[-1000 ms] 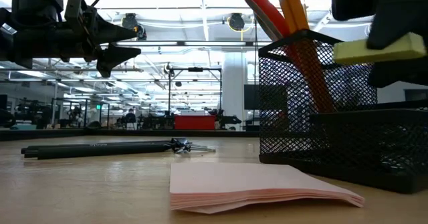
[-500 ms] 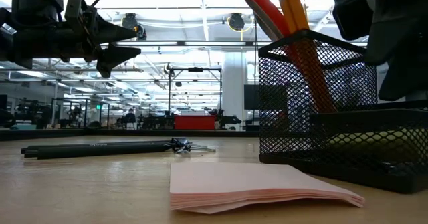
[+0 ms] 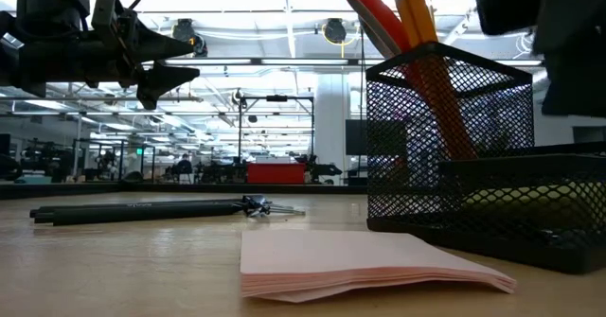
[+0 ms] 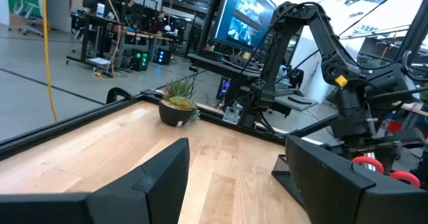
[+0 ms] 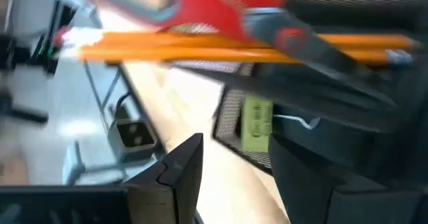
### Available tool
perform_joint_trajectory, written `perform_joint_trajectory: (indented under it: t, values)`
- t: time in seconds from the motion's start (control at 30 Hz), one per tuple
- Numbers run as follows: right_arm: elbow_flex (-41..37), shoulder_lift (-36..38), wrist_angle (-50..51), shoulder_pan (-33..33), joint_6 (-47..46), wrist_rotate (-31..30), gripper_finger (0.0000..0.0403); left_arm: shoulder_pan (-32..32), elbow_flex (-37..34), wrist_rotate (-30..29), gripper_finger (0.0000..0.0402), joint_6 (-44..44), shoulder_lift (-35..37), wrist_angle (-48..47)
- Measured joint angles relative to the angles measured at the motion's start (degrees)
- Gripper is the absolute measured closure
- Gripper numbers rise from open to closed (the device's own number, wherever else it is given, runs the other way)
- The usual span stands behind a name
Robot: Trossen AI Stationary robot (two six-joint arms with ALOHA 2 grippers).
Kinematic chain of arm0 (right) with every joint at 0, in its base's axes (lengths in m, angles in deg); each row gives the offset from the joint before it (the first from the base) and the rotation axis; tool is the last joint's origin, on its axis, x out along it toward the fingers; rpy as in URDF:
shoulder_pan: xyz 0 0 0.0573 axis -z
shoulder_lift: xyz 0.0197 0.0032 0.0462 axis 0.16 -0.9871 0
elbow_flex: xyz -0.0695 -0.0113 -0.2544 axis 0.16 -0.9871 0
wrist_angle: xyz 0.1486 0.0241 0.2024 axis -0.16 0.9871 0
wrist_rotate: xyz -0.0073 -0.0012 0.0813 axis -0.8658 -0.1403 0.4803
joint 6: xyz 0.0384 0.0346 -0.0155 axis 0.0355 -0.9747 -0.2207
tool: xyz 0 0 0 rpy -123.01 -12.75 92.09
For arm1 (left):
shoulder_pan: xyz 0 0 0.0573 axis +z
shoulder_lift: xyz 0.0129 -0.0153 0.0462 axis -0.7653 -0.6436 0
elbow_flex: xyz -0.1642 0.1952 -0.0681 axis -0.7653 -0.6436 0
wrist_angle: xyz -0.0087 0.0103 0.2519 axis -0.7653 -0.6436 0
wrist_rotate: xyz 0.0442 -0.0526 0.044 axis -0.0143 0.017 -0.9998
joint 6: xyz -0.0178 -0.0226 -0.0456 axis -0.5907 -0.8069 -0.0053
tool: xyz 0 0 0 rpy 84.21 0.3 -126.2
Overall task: Pick and place office supplies into organizer
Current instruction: Put the black binder clip into the black desk organizer
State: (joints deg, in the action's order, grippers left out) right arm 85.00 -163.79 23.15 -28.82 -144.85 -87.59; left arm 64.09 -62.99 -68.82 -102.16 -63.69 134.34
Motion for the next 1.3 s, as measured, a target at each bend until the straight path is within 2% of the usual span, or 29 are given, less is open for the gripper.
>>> perform_joint_trajectory:
  t: [0.3,0.5,0.67,0.97,1.03,1.1,1.17,1.3]
  values:
    - [0.0,5.1,-7.5,-0.6,12.8,-8.3,0.0238,0.0,0.0,0.0,0.0149,0.0,0.0,0.0]
    - [0.0,9.8,-7.7,-0.4,22.7,-13.2,0.0238,0.0,0.0,0.0,0.0149,0.0,0.0,0.0]
    - [0.0,12.9,-7.8,5.1,30.0,-12.0,0.0238,0.0,0.0,0.0,0.0149,0.0,0.0,0.0]
    - [0.0,12.8,-8.3,16.2,32.3,-13.1,0.0238,0.0,0.0,0.0,0.0149,0.0,0.0,0.0]
    - [0.0,12.8,-10.9,17.9,37.3,-16.4,0.0238,0.0,0.0,0.0,0.0149,0.0,0.0,0.0]
    - [0.0,12.2,-15.6,20.0,46.1,-18.1,0.0238,0.0,0.0,0.0,0.0149,0.0,0.0,0.0]
    - [0.0,11.2,-19.5,21.6,52.0,-17.8,0.0238,0.0,0.0,0.0,0.0149,0.0,0.0,0.0]
    - [0.0,11.3,-22.4,23.8,56.1,-14.6,0.0238,0.0,0.0,0.0,0.0149,0.0,0.0,0.0]
